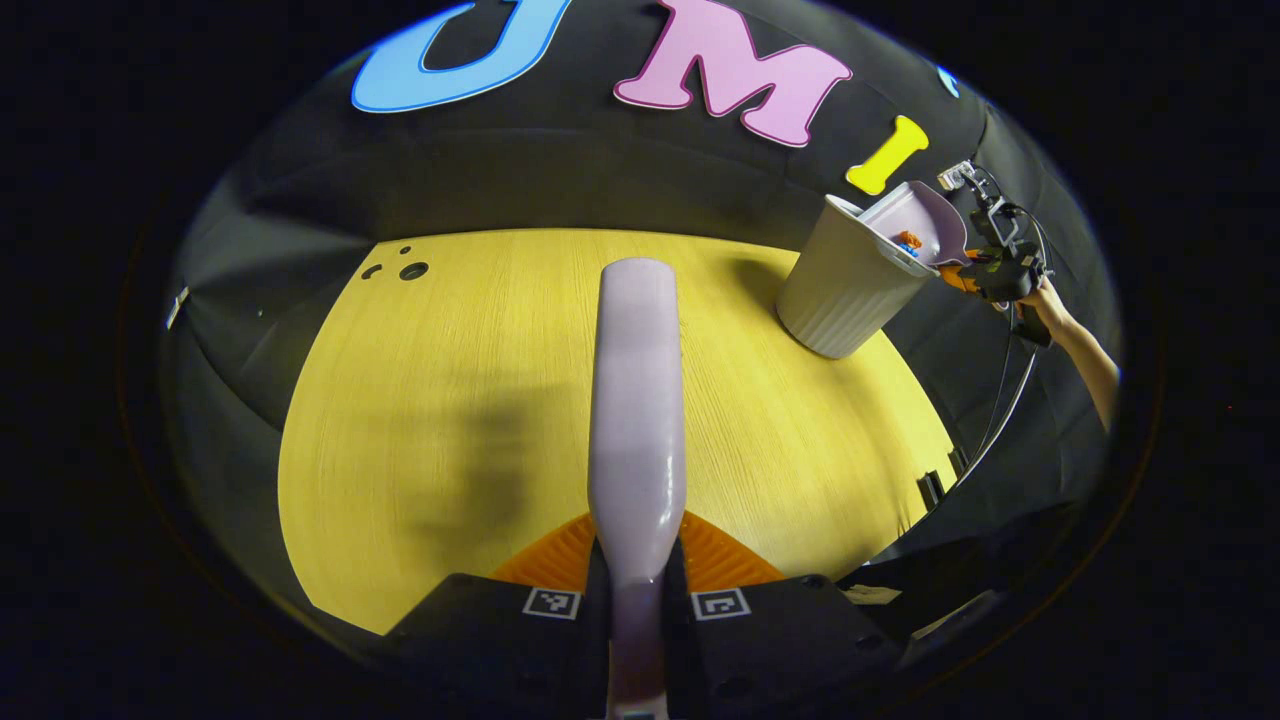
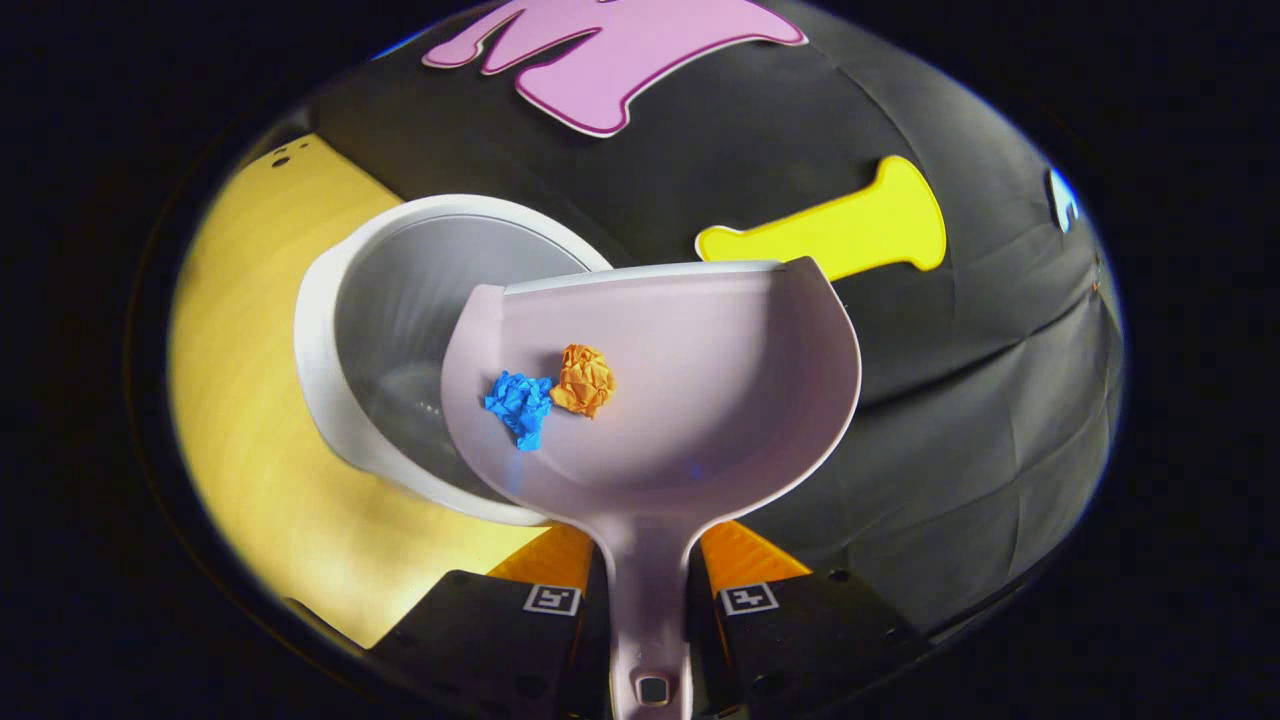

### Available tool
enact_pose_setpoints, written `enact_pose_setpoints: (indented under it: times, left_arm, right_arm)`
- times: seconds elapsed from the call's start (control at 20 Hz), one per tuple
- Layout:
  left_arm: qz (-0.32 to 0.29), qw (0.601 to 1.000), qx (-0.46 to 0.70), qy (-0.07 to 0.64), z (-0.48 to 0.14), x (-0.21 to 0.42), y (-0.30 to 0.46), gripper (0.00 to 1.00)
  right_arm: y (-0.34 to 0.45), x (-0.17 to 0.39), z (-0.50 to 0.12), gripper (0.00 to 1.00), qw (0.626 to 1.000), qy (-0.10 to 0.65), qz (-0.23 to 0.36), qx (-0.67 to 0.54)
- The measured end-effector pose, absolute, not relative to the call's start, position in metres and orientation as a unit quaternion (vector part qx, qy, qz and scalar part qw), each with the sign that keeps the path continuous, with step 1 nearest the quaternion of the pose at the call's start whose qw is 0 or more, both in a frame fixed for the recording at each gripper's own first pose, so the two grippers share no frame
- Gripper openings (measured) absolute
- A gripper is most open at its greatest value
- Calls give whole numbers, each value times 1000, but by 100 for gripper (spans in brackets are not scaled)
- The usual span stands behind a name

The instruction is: Pick up the small broom and dustpan from the desktop, sweep the trash into the dustpan with the broom, and then empty the trash into the garbage bin.

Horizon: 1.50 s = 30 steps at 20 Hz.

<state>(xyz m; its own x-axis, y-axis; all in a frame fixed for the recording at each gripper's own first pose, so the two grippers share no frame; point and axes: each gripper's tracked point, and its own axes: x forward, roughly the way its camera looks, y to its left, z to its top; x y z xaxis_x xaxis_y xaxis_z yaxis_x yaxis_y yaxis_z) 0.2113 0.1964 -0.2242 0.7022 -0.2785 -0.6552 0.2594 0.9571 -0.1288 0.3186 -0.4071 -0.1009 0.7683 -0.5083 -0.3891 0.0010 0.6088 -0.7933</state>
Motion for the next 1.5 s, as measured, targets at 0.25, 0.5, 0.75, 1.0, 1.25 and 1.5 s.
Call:
enact_pose_setpoints:
  times: [0.25,0.5,0.75,1.0,1.25,1.5]
  left_arm:
    - [-140,919,-15,369,-231,205,200,26]
    - [-136,917,-11,374,-232,204,203,26]
    - [-141,916,-11,376,-235,201,199,26]
    - [-140,916,-14,375,-237,202,200,26]
    - [-128,924,-25,359,-230,208,206,26]
    - [-119,929,-38,347,-225,209,209,26]
  right_arm:
    - [-409,322,-93,36,807,280,-160,-495]
    - [-411,318,-82,35,755,245,-165,-585]
    - [-402,318,-78,36,713,220,-168,-645]
    - [-402,318,-78,36,717,228,-170,-636]
    - [-407,315,-83,36,760,257,-167,-573]
    - [-405,314,-78,36,835,265,-176,-448]
